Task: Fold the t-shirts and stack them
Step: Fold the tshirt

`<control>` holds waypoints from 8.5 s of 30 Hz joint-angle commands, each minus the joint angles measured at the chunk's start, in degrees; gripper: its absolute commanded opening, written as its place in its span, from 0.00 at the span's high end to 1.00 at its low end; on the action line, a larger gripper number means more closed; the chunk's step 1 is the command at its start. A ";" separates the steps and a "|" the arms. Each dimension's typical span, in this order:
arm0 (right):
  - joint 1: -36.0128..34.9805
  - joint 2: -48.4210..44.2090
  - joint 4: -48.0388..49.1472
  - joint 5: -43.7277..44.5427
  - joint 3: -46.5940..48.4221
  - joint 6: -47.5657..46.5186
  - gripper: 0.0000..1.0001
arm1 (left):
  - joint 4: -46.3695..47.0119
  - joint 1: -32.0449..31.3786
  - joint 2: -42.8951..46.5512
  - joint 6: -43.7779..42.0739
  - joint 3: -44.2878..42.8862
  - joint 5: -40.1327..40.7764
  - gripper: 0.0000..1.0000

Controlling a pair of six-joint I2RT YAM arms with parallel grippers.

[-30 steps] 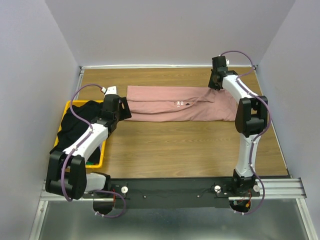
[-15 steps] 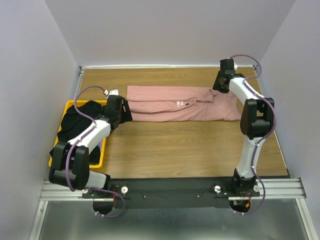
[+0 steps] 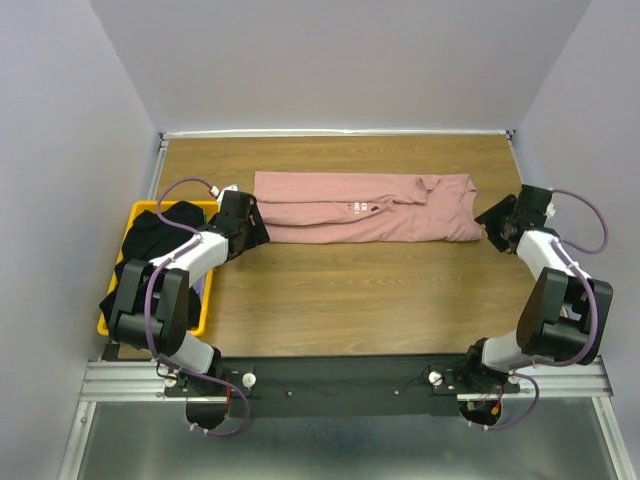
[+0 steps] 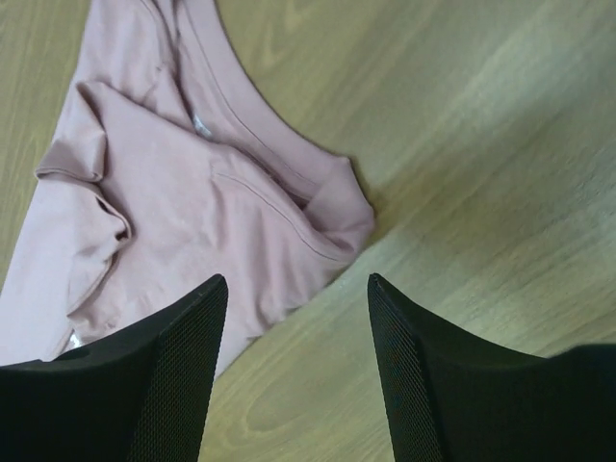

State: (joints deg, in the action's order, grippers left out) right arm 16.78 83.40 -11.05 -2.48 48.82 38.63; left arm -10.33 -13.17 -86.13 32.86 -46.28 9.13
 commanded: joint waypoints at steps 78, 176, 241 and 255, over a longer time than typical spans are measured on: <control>-6.74 -1.50 10.50 -13.77 -2.94 0.99 0.48 | 3.00 -0.72 29.33 -7.87 3.91 3.80 0.17; -2.98 28.75 29.77 -26.97 8.40 1.19 0.69 | 10.42 -34.64 -36.12 -8.43 -49.86 -20.28 0.43; -7.37 4.24 7.09 -8.32 -1.96 -0.06 0.55 | -2.23 -25.44 -30.77 -13.79 -53.57 -1.75 0.16; -7.63 12.21 10.52 -10.36 -5.67 3.03 0.53 | -13.75 -11.79 -35.78 -19.68 -40.65 0.28 0.20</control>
State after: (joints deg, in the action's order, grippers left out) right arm 9.13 90.98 -0.36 -13.76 41.19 42.46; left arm -19.03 -23.86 -122.72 15.22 -89.19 7.90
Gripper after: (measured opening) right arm 0.465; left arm 0.803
